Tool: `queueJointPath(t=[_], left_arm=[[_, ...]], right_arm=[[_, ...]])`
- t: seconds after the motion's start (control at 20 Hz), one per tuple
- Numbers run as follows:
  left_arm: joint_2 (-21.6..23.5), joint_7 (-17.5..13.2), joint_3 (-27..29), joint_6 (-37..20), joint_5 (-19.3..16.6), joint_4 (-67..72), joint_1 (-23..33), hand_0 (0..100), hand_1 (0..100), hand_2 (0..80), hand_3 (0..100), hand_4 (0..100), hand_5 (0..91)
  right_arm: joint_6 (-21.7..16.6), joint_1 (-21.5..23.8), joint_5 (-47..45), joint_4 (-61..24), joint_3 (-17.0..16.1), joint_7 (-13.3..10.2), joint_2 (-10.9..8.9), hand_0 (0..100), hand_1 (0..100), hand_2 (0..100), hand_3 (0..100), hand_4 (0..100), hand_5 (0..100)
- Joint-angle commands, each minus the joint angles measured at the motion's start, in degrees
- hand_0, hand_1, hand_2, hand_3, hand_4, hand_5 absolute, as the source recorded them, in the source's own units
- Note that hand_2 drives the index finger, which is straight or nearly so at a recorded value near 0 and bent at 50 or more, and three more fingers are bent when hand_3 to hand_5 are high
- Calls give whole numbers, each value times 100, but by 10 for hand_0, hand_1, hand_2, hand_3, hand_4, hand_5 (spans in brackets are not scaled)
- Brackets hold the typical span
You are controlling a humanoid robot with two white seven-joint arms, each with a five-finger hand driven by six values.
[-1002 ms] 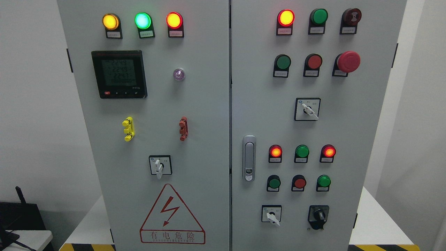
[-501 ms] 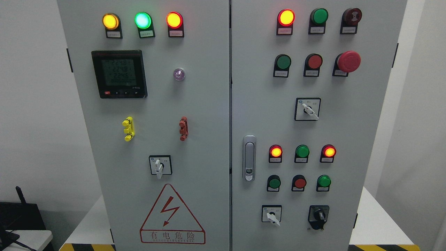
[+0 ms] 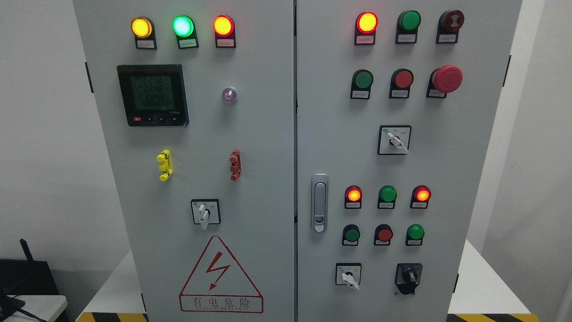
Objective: Turn on light switch 1
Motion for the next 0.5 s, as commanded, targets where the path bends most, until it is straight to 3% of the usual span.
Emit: queueJointPath(t=[0.0, 0.15, 0.3, 0.45], left_arm=[[-306, 158, -1327, 66, -140, -543, -305, 0, 8, 416, 735, 793, 788], [-587, 316, -1652, 162, -561, -543, -507, 0, 23, 415, 745, 801, 805], [-816, 772, -2003, 495, -887, -543, -762, 0, 54, 412, 748, 803, 812], [-834, 1177, -2311, 794, -984, -552, -903, 0, 69, 413, 752, 811, 823]], right_arm=[[-1, 2, -141, 0, 97, -4, 4, 120, 389, 0, 0, 0, 0], [-1, 2, -141, 0, 97, -4, 4, 120, 389, 0, 0, 0, 0], [-1, 2, -141, 0, 97, -4, 4, 120, 389, 0, 0, 0, 0], [7, 2, -141, 0, 97, -4, -5, 120, 389, 0, 0, 0, 0]])
